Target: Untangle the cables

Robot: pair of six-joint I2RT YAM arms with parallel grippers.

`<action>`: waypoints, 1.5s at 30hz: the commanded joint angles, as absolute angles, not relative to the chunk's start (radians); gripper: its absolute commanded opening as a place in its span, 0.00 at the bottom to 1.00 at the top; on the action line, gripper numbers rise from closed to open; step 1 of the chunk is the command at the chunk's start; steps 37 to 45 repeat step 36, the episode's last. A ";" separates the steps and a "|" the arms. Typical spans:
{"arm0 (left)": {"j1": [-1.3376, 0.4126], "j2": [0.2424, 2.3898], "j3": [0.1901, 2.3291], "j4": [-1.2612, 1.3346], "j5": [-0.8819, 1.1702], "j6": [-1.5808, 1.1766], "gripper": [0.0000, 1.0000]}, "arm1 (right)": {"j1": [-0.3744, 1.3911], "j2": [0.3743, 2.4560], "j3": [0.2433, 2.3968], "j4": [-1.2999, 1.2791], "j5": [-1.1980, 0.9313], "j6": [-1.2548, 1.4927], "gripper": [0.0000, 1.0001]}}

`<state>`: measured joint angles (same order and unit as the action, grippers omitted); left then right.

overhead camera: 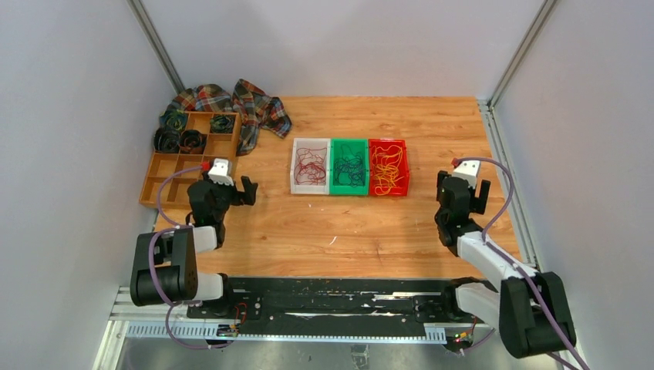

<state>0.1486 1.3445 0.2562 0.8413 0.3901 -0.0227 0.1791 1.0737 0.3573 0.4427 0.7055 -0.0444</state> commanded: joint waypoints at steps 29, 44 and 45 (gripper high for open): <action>0.059 1.376 0.153 1.176 0.191 0.009 0.98 | 0.087 1.407 0.215 1.042 0.365 -0.071 0.88; 0.059 1.376 0.153 1.176 0.192 0.009 0.98 | 0.087 1.409 0.216 1.042 0.364 -0.070 0.88; 0.059 1.376 0.153 1.176 0.192 0.009 0.98 | 0.087 1.409 0.216 1.042 0.364 -0.070 0.88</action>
